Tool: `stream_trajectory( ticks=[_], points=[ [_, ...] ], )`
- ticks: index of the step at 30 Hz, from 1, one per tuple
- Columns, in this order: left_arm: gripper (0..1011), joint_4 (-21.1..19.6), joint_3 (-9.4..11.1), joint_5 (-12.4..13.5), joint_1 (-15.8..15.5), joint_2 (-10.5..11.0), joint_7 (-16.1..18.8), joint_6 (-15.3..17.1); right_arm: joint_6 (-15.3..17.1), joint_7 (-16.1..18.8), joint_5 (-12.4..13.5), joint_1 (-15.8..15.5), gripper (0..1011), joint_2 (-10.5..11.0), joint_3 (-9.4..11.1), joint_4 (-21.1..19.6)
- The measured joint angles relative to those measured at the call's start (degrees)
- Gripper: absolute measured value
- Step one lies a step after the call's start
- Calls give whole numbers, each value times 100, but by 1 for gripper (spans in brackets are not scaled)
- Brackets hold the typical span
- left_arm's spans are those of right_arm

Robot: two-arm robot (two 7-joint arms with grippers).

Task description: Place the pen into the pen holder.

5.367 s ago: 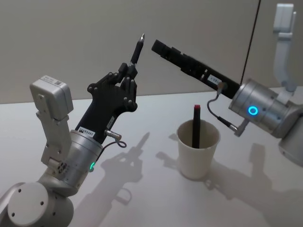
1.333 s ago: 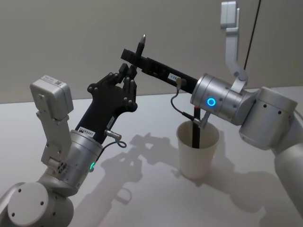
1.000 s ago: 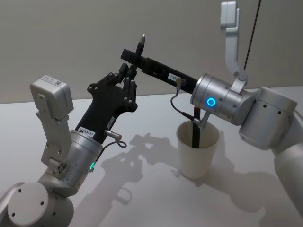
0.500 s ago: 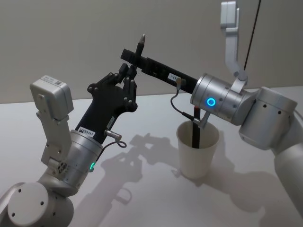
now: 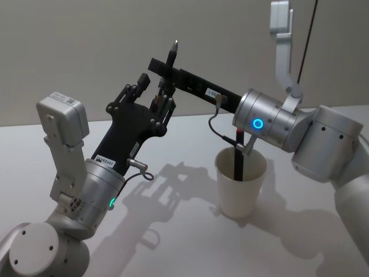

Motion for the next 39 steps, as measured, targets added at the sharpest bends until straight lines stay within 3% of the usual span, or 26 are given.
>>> stream_trajectory(
  ticks=[6,8,10,17,26,39],
  points=[
    [716,1,-11,-1,0,0,7,0,-2,1,1,0,144,1,1,0],
    [725,1,-12,-1,0,0,8,1,-2,1,1,-1,143,1,1,0],
    [813,1,-15,-2,0,0,11,0,-3,1,2,0,143,2,1,0],
    [955,1,-17,-4,-1,0,14,-2,-16,0,3,-1,144,7,1,1],
    [1001,-5,16,4,-2,-4,-24,-6,-201,-4,156,0,143,44,36,-131],
    [1001,-4,7,2,0,0,-23,-3,-771,-95,720,126,144,323,472,-776]
  ],
)
